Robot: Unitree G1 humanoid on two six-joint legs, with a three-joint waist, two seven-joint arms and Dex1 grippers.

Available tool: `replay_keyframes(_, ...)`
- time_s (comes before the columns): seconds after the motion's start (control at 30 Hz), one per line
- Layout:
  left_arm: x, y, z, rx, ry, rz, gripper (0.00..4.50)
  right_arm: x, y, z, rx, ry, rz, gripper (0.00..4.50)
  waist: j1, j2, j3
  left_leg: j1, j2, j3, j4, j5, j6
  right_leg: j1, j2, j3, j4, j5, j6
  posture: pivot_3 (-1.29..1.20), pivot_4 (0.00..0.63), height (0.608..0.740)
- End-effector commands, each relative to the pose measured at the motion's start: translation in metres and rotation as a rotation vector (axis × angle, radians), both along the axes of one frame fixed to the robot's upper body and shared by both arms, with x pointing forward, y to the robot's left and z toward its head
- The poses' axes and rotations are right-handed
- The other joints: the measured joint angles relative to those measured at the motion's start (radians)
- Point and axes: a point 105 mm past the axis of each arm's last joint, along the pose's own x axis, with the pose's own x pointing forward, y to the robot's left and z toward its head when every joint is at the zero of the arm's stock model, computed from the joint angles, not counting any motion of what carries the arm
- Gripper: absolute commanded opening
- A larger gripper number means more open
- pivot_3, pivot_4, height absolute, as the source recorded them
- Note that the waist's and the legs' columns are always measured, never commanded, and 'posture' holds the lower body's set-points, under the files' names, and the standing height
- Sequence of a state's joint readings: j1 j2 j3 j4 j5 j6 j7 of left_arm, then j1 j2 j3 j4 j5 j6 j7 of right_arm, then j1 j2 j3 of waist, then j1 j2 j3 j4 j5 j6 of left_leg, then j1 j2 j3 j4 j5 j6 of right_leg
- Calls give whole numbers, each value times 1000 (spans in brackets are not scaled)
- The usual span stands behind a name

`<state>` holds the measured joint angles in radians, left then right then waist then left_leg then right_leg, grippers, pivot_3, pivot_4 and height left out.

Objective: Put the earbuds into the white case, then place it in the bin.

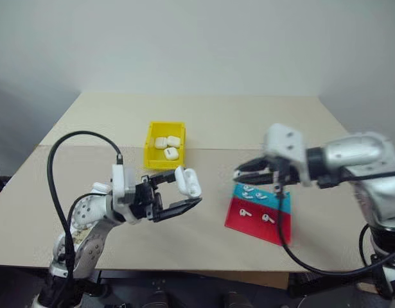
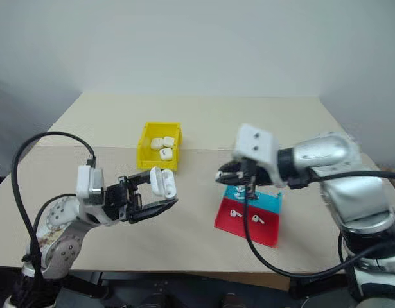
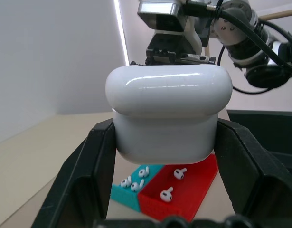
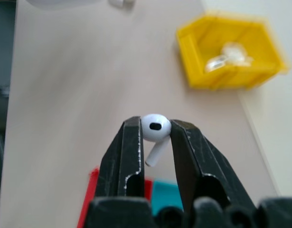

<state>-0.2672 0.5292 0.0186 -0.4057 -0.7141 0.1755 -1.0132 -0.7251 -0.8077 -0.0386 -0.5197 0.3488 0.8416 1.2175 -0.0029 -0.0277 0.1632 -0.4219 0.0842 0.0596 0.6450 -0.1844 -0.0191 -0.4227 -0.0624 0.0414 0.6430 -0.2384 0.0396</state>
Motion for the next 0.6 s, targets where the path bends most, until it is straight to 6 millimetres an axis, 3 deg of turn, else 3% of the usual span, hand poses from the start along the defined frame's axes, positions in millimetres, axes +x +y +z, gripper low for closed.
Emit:
replay_keyframes(0.03,-7,-8,13,-42,-20,-70,2780,-10,-5,36,182,-180,91,649,-7,0,0,0,0,0,0,0,0,0,1,1,0,0,0,0,150,740)
replay_keyframes(0.27,-10,-19,16,-19,19,-138,2780,-27,-7,73,553,-324,299,649,-14,0,0,1,1,0,0,0,0,0,2,1,1,2,-3,0,150,740)
replay_keyframes(0.4,-15,-21,21,-14,10,-177,2780,-40,-2,75,645,-339,453,649,-12,0,0,0,0,0,0,0,0,0,2,1,1,2,-3,0,150,740)
replay_keyframes(0.6,-20,-24,26,-18,-5,-198,2780,-43,9,68,681,-314,569,649,-12,0,0,1,1,-1,0,0,0,0,2,1,1,3,-5,0,150,740)
